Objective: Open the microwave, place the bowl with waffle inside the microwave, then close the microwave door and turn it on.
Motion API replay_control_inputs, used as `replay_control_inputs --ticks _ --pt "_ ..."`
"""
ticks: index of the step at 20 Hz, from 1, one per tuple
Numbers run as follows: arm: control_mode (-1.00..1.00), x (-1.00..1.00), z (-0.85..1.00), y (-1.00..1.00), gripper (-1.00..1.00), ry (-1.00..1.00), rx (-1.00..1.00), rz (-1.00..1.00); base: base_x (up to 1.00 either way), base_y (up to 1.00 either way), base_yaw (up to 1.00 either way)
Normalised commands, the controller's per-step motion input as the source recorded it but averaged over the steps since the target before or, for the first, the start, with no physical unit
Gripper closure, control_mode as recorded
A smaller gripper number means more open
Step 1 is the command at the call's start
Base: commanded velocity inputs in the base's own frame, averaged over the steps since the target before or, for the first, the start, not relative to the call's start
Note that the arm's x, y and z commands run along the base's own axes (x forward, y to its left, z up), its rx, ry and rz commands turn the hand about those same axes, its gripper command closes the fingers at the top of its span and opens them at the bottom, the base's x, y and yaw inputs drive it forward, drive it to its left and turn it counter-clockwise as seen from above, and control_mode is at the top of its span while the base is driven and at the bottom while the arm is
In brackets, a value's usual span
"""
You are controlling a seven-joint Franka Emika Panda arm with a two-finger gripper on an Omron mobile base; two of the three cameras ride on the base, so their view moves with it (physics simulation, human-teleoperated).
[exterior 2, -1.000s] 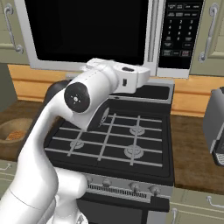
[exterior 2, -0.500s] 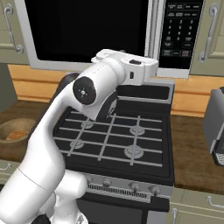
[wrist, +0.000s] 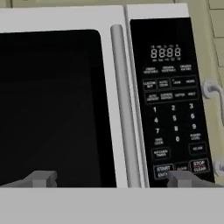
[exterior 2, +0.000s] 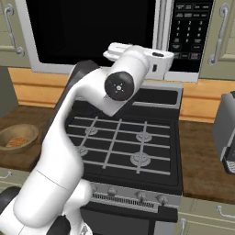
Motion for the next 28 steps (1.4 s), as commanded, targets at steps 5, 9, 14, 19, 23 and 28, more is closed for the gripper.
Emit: replay_control_inputs --ticks 5,9,14,19,23,28 --pt "-1.00 0.41 -0.02 -0.10 -1.00 -0.02 0.00 0.08 0.00 0.00 0.00" --pt "-1.00 0.48 -0.01 -0.01 -1.00 0.00 0.00 0.01 0.00 0.00 0.00" --pt "-1.00 0.45 -0.01 0.00 -1.00 0.00 0.00 0.00 0.00 0.00 0.00" --pt "-1.00 0.35 -0.05 -0.14 -1.00 0.00 0.00 0.05 0.00 0.00 0.00" --pt "-1.00 0.00 -0.11 -0.39 -1.00 0.00 0.00 0.16 0.00 0.00 0.00" --pt "-1.00 0.00 -0.03 -0.30 -1.00 0.00 -0.05 0.01 0.00 0.00 0.00"
